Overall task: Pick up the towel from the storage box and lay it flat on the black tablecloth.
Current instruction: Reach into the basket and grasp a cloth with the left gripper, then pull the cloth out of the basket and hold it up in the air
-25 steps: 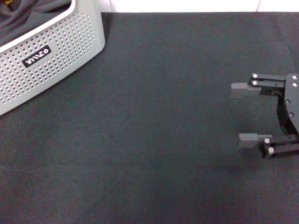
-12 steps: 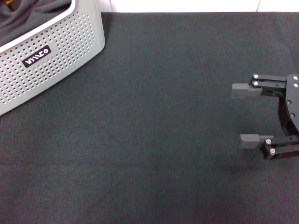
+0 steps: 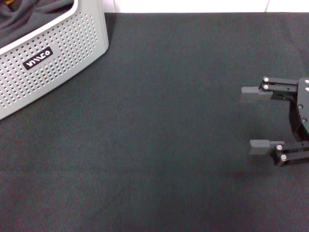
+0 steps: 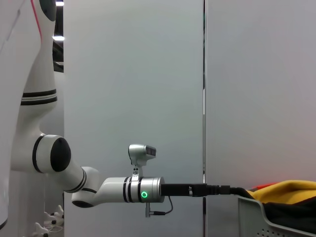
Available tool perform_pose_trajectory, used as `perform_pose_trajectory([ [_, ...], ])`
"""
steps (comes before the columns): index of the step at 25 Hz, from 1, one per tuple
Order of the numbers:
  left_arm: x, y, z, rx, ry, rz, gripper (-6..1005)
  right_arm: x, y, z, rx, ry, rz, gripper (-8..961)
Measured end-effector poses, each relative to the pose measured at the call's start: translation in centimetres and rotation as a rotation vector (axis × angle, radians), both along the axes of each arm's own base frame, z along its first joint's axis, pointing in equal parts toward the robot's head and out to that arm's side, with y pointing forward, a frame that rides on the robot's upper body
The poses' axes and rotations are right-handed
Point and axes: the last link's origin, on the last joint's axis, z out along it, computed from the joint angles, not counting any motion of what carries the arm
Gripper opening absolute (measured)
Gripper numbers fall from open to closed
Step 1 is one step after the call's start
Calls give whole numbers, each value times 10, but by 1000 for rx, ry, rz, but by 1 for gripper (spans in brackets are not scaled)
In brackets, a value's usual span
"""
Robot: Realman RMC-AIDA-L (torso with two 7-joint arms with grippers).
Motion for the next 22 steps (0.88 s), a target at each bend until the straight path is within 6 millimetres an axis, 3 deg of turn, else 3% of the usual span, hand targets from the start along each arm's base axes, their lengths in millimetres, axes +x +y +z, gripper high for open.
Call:
perform_pose_trajectory([
  [3,0,0,-1,1,-1,-1,209,0,0,0,-1,1,1,759],
  [6,1,0,-2,12,-8,-3,69,0,0,0,-3,0,3,759],
  [15,13,-4,5,42,-152,-99,21,0,-2,3,1,15,8,758],
  [22,52,5,6,-45,-258,-366,7,1,-4,3,-2,22,11,758],
])
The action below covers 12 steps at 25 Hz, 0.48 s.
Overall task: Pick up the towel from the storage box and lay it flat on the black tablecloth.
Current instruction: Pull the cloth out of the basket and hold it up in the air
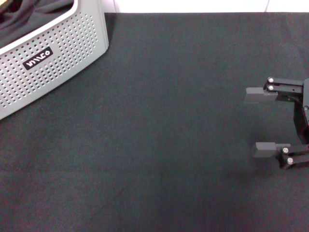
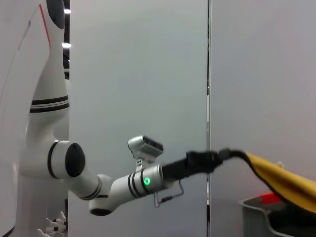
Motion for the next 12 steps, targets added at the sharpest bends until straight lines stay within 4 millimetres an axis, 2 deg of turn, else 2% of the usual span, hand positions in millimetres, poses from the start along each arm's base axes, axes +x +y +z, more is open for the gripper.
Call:
perform_pose_trajectory([
  [6,33,12,5,-33,-82,-223,7,1,-1,-1,-3,1,-7,758],
  [12,51,22,9,-83,-138,-357,7,2,0,-1,7,-1,-14,757],
])
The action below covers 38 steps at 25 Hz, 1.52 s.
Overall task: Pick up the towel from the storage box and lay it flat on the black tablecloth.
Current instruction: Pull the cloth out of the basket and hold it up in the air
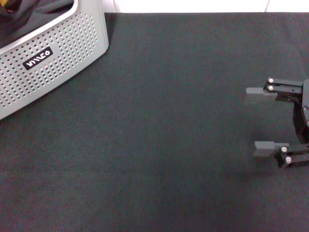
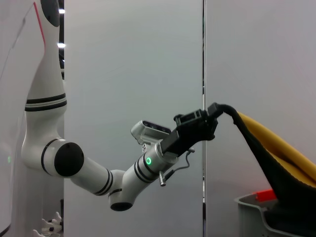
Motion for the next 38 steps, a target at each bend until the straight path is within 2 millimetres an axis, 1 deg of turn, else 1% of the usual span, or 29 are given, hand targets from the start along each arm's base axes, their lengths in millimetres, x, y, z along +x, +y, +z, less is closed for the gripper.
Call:
perform_pose_trajectory([
  [5,13,11,-1,-37,-75,-70,7,-1,3,-1,15,-2,0,757],
  [6,13,11,-1,-37,-75,-70,7,-1,4,-1,21,-2,-6,757],
  [7,17,17,-2,-37,-101,-93,7,-1,5,-2,27,-2,-12,757],
  [14,34,41,-9,-64,-153,-166,7,-5,16,-8,65,44,-53,757],
  [18,55,58,-14,-118,-153,-248,7,-12,25,-12,74,72,-44,757],
  [21,73,68,-13,-156,-152,-330,7,-17,30,-13,78,76,-42,757],
  [23,87,70,-9,-171,-153,-401,7,-20,33,-15,77,80,-37,756],
  [24,87,70,-9,-171,-153,-401,7,-21,34,-15,77,83,-37,756],
  [25,96,70,-6,-171,-151,-446,7,-22,35,-16,79,86,-35,756],
  [26,96,70,-6,-171,-151,-446,7,-23,36,-16,83,91,-33,756],
  [28,110,66,3,-157,-136,-523,7,-24,37,-15,90,97,-31,756],
  [30,115,64,7,-154,-135,-553,7,-25,38,-15,93,102,-30,756],
  [38,117,61,14,-132,-179,-580,7,-31,41,-16,86,150,-32,756],
])
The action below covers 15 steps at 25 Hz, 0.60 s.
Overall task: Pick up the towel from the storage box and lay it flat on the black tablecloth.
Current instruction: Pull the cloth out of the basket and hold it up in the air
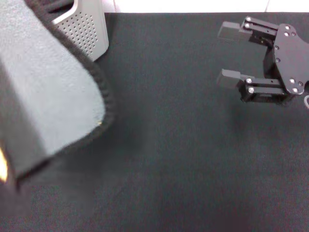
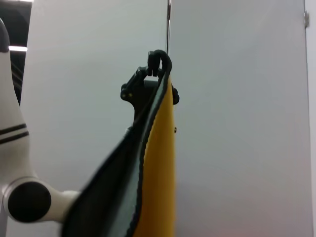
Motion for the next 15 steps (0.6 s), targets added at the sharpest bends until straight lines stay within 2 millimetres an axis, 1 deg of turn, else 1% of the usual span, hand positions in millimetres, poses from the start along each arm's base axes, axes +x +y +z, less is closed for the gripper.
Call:
perform_pose_trajectory([
  [4,0,0,0,4,-18,-2,8,-8,-2,-7,-28,29,24,756],
  [10,-4,1,-8,-1,-32,24,8,-21,-3,-19,-60,47,74,755],
  [15,-3,0,-13,-11,-27,27,8,-32,5,-26,-44,34,80,755],
])
